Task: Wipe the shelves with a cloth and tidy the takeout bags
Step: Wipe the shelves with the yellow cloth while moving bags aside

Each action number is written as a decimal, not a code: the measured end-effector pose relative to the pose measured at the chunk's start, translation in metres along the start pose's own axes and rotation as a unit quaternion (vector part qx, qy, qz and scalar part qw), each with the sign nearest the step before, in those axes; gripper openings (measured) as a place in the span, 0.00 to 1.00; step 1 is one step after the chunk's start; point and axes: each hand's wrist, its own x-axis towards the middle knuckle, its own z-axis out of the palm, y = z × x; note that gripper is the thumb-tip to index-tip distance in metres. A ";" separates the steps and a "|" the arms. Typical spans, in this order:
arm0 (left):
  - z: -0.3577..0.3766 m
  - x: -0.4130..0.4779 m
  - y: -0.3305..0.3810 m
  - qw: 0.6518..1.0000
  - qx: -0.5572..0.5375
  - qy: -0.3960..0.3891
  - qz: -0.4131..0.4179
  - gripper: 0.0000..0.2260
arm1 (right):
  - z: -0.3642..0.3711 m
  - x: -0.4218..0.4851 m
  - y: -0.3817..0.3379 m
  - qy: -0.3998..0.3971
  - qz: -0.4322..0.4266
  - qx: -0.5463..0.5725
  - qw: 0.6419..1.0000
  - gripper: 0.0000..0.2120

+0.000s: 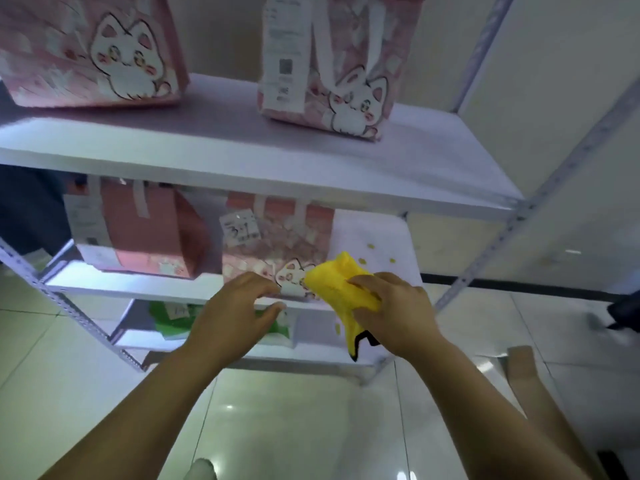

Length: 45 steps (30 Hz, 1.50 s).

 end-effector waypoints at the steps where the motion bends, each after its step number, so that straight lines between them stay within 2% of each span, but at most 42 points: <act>1: 0.015 -0.002 0.007 1.000 0.002 -0.021 -0.006 0.09 | 0.005 -0.007 0.014 -0.007 0.020 0.003 1.000 0.22; 9: 0.113 0.006 0.027 0.983 0.016 -0.180 -0.024 0.10 | 0.046 -0.017 0.103 -0.052 0.179 0.066 0.980 0.20; 14: 0.162 0.032 0.016 0.968 0.051 -0.247 -0.010 0.12 | 0.075 0.013 0.135 -0.025 0.231 0.077 0.969 0.20; 18: 0.193 0.060 0.003 0.958 0.070 -0.277 0.009 0.14 | 0.095 0.047 0.151 0.016 0.242 0.036 0.969 0.21; 24: 0.235 0.105 -0.013 0.952 0.094 -0.288 0.039 0.15 | 0.130 0.098 0.165 0.103 0.236 -0.065 0.964 0.23; 26: 0.250 0.117 -0.019 0.948 0.117 -0.290 0.053 0.17 | 0.147 0.110 0.170 0.050 0.236 -0.083 0.967 0.25; 29: 0.270 0.124 -0.027 0.945 0.123 -0.300 0.032 0.19 | 0.174 0.118 0.181 -0.110 0.236 -0.046 0.964 0.28; 30: 0.276 0.125 -0.029 0.944 0.126 -0.303 0.027 0.20 | 0.181 0.117 0.184 -0.124 0.239 -0.030 0.963 0.29; 34: 0.299 0.130 -0.036 0.946 0.143 -0.290 0.022 0.23 | 0.201 0.122 0.187 -0.052 0.182 -0.052 0.981 0.37; 36: 0.306 0.131 -0.039 0.948 0.162 -0.273 0.024 0.23 | 0.209 0.128 0.191 -0.039 0.149 -0.049 0.987 0.35; 40: 0.314 0.129 -0.040 0.945 0.196 -0.260 0.026 0.21 | 0.224 0.141 0.199 -0.050 0.138 -0.013 0.989 0.28; 45: 0.316 0.132 -0.039 0.952 0.184 -0.242 0.028 0.19 | 0.229 0.177 0.200 -0.065 0.117 0.002 0.991 0.26</act>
